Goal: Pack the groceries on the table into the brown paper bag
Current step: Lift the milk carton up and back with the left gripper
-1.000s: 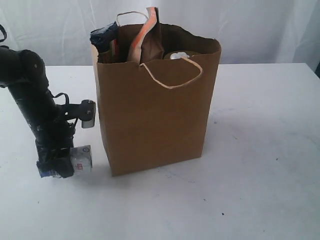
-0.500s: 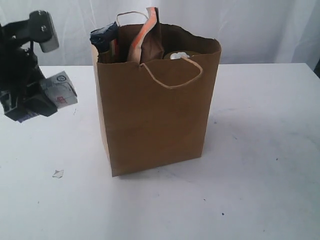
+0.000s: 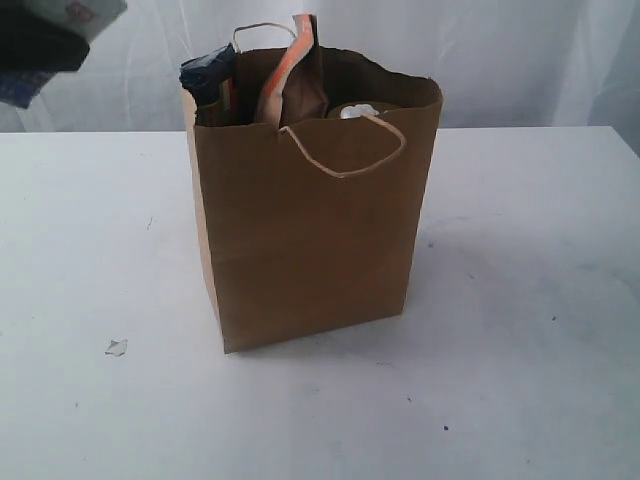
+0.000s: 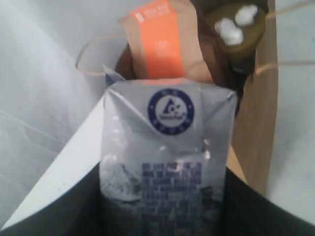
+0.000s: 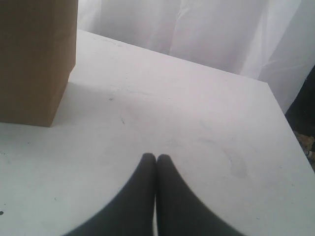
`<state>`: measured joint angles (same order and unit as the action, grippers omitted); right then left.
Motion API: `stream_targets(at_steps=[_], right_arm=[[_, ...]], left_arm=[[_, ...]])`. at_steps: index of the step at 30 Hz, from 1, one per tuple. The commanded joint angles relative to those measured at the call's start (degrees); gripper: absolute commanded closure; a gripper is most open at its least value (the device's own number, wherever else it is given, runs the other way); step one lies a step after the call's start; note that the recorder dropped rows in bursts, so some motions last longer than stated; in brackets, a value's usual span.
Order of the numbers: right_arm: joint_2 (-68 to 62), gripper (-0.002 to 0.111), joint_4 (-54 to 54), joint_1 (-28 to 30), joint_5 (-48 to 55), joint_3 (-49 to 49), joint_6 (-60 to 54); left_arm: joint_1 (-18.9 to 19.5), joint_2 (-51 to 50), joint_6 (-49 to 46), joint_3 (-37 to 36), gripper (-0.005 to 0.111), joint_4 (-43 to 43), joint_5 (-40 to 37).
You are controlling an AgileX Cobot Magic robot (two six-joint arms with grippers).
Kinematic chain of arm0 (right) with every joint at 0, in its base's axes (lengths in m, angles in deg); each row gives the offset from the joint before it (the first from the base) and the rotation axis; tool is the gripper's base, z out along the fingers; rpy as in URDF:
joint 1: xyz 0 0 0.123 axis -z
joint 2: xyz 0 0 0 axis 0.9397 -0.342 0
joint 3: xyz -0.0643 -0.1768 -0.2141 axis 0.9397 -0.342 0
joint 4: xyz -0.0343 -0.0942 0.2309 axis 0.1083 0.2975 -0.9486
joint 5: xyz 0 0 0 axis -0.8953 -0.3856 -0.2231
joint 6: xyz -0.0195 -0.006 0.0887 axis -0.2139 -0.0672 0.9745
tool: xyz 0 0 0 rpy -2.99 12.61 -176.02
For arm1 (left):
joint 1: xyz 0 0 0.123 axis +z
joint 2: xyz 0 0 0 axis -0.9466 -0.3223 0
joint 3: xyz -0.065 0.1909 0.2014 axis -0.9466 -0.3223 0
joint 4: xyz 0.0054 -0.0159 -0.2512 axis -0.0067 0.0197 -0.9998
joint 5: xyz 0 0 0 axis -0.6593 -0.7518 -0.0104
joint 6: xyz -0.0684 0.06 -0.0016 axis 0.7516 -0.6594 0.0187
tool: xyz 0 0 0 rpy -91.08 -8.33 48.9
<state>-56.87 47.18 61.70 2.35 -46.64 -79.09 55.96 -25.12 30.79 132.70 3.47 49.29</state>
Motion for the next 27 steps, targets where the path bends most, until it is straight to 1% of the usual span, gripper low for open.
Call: stream_targets(at_steps=[1, 2, 3, 5, 8, 15, 21, 27], right_arm=[[0.38, 0.108, 0.17, 0.33, -0.34, -0.33, 0.28], [0.38, 0.108, 0.17, 0.33, -0.34, -0.33, 0.28], [0.38, 0.108, 0.17, 0.33, -0.34, -0.33, 0.28], [0.38, 0.108, 0.17, 0.33, -0.34, -0.33, 0.28], [0.38, 0.108, 0.17, 0.33, -0.34, -0.33, 0.28], [0.38, 0.108, 0.17, 0.33, -0.34, -0.33, 0.28], [0.38, 0.108, 0.17, 0.33, -0.34, -0.33, 0.28], [0.38, 0.108, 0.17, 0.33, -0.34, -0.33, 0.28]], left_arm=[[0.21, 1.17, -2.99, 0.02, 0.107, -14.21, 6.18], [0.21, 0.86, -4.90, 0.02, 0.107, -17.32, 6.51], [0.21, -0.15, -8.41, 0.02, 0.107, -23.44, 6.59], [0.21, -2.28, -12.37, 0.02, 0.107, -29.59, 6.59], [0.21, -4.26, -13.26, 0.02, 0.107, -33.53, 6.14], [0.09, -8.19, -19.50, 0.02, 0.107, -39.51, 5.44], [0.09, -11.75, -29.64, 0.02, 0.107, -48.55, 3.03], [0.09, -14.67, -37.83, 0.02, 0.107, -56.24, 2.52]])
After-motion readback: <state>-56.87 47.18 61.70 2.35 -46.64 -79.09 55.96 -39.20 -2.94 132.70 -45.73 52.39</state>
